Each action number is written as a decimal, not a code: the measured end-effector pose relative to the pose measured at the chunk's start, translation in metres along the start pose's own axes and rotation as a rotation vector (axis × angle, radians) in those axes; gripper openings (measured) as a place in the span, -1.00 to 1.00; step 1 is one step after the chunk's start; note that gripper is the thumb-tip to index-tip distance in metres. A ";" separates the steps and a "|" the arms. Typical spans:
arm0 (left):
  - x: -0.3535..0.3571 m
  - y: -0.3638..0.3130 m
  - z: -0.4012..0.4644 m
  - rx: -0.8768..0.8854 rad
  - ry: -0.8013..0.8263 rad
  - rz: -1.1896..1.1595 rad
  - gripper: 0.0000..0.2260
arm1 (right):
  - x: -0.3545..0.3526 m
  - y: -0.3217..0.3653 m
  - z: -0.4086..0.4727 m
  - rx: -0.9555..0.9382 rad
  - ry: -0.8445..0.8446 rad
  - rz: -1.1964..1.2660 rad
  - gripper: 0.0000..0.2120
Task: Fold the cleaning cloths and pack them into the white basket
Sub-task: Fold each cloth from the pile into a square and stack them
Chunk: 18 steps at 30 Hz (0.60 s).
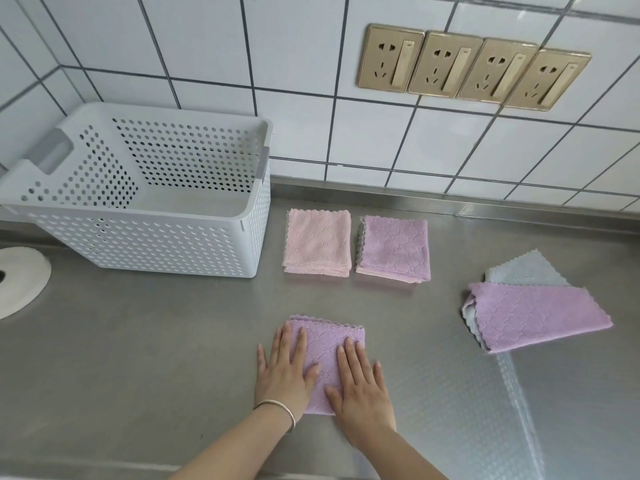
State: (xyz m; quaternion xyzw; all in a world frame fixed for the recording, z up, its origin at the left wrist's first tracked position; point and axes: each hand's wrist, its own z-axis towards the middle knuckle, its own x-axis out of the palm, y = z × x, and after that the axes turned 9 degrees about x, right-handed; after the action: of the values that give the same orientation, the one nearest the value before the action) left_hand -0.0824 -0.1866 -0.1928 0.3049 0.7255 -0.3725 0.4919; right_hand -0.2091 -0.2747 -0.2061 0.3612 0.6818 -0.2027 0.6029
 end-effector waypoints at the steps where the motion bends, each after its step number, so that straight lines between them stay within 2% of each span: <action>1: 0.001 0.001 0.001 -0.016 0.013 0.009 -0.42 | 0.000 0.000 0.001 0.001 0.002 -0.003 -0.22; 3: -0.001 0.001 0.005 -0.048 -0.016 0.017 -0.40 | 0.000 0.000 0.003 -0.005 -0.014 0.003 -0.20; 6: -0.004 0.002 0.004 -0.101 -0.087 -0.092 -0.36 | -0.004 0.003 0.003 -0.006 -0.022 0.058 -0.21; 9: -0.012 0.001 -0.003 -0.302 -0.268 -0.316 -0.45 | -0.018 0.004 0.001 0.141 -0.025 0.219 -0.36; 11: -0.018 -0.001 -0.006 -0.471 -0.259 -0.364 -0.53 | -0.026 0.005 0.002 0.314 -0.020 0.412 -0.45; 13: -0.019 -0.003 -0.008 -0.504 -0.219 -0.323 -0.64 | -0.031 0.007 0.004 0.494 0.086 0.586 -0.55; 18: -0.015 -0.003 -0.011 -0.470 -0.152 -0.335 -0.77 | -0.037 0.009 0.005 0.582 0.242 0.642 -0.67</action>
State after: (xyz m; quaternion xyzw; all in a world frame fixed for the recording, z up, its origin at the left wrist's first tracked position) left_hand -0.0855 -0.1801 -0.1756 0.0298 0.7931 -0.2919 0.5337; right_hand -0.1990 -0.2813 -0.1699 0.7302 0.5155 -0.1449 0.4244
